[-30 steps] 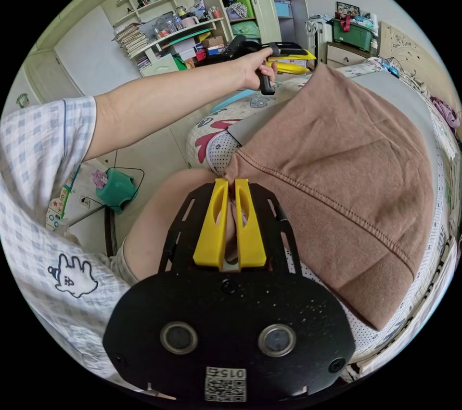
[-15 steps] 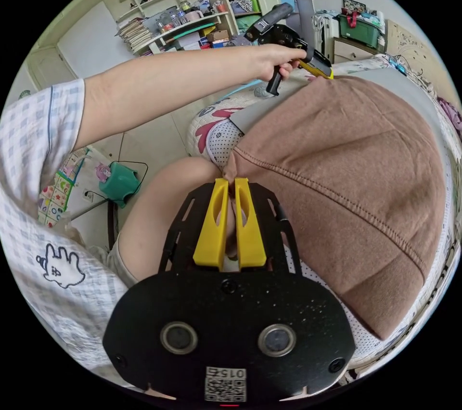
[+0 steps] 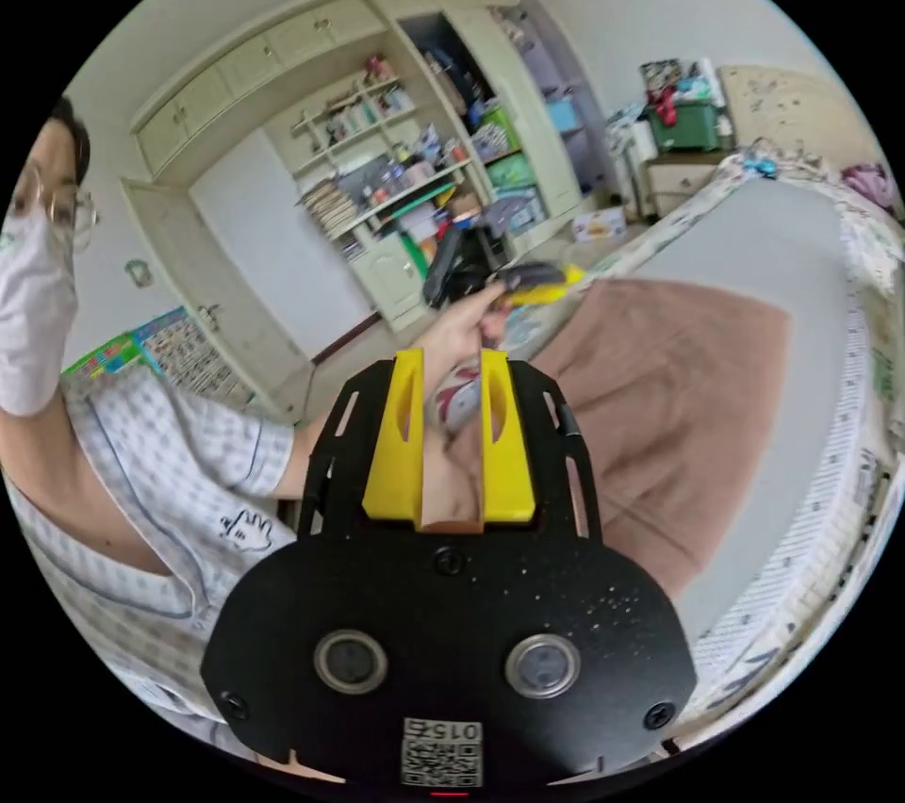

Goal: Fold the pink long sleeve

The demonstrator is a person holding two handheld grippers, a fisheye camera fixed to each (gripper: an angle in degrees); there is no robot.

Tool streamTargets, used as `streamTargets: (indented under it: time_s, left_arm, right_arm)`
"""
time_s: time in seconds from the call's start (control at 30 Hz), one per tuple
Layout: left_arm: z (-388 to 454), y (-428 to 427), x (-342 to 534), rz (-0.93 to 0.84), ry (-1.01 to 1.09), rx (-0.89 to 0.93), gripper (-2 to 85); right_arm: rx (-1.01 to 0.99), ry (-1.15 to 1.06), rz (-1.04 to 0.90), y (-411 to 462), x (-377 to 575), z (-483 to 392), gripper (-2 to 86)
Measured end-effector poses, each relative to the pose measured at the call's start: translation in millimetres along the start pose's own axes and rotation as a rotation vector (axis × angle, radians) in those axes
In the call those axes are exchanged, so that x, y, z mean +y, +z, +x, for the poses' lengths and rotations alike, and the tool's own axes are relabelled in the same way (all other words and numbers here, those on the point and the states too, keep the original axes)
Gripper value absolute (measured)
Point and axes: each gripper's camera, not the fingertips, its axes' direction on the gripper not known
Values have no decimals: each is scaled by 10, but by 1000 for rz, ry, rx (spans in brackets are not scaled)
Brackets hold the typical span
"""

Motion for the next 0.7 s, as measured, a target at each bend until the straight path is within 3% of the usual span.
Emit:
streamTargets:
  time_s: [0.07, 0.17, 0.27, 0.47, 0.7]
  left_arm:
    - [-64, 140, 62, -53, 14, -17, 148]
    - [-108, 335, 70, -116, 53, -19, 164]
    - [-152, 404, -31, -120, 33, 80, 172]
    - [-253, 498, -201, -105, 8, 30, 166]
    - [-296, 531, -272, -100, 37, -1, 160]
  right_arm:
    - [164, 87, 83, -345, -178, 451, 113]
    - [251, 217, 90, -543, -368, 1160, 149]
    - [274, 325, 62, -572, -493, 1836, 168]
    - [381, 443, -3, -388, -722, 2864, 178]
    - [386, 475, -86, -217, -729, 3349, 188]
